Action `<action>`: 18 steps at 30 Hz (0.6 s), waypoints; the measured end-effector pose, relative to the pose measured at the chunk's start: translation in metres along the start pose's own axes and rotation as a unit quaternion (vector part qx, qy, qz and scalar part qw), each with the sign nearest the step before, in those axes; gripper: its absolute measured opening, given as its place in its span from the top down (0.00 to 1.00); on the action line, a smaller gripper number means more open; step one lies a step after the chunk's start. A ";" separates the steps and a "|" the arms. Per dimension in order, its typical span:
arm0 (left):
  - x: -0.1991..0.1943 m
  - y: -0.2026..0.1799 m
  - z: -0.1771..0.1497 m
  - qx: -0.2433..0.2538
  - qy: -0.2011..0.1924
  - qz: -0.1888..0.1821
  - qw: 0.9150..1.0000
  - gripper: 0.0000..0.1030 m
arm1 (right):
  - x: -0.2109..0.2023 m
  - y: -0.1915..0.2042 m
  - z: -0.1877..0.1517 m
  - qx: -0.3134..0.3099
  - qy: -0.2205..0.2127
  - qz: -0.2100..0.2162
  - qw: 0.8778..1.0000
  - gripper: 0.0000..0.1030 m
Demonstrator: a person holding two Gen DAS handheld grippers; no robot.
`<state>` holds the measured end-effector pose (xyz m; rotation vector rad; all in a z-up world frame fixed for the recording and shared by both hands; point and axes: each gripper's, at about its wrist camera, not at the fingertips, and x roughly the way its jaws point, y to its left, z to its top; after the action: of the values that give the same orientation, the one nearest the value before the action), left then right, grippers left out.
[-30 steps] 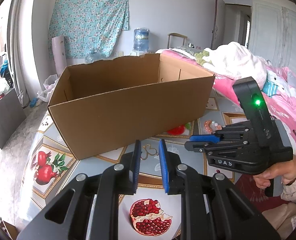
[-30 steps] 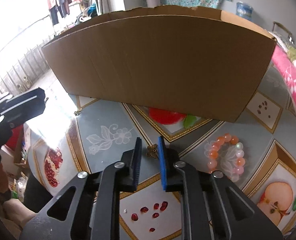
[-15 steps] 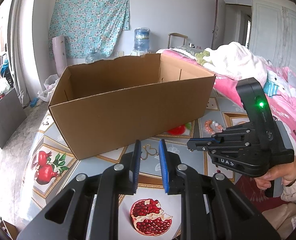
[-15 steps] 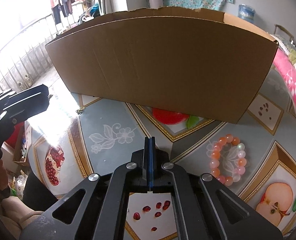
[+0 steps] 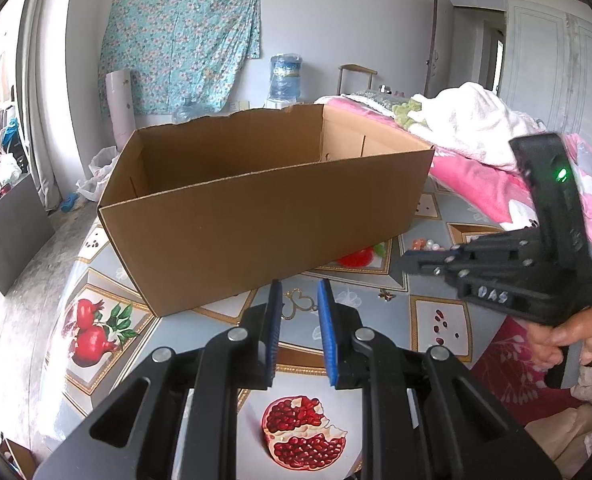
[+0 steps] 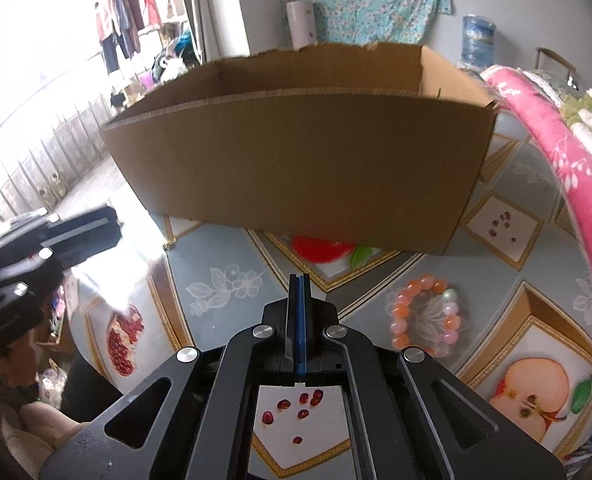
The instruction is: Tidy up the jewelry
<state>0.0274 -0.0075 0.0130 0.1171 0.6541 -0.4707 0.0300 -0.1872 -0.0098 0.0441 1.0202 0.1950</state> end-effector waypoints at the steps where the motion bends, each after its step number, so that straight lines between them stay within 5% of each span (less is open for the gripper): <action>1: 0.001 0.000 0.000 0.000 0.000 0.000 1.000 0.83 | -0.003 0.000 0.001 0.000 -0.003 0.001 1.000 1.00; 7: 0.004 0.000 -0.002 0.000 0.004 0.000 1.000 0.83 | 0.001 0.005 -0.003 -0.010 0.021 0.008 1.000 0.96; 10: 0.004 0.000 -0.002 0.000 0.004 0.000 1.000 0.83 | 0.012 0.006 -0.007 -0.003 0.033 0.005 0.999 0.68; 18: 0.007 0.000 -0.002 -0.005 0.009 0.000 1.000 0.83 | 0.030 0.011 -0.004 -0.025 0.056 -0.001 0.998 0.74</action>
<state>0.0318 -0.0096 0.0072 0.1120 0.6738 -0.4660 0.0400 -0.1715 -0.0361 -0.0138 1.1262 0.2224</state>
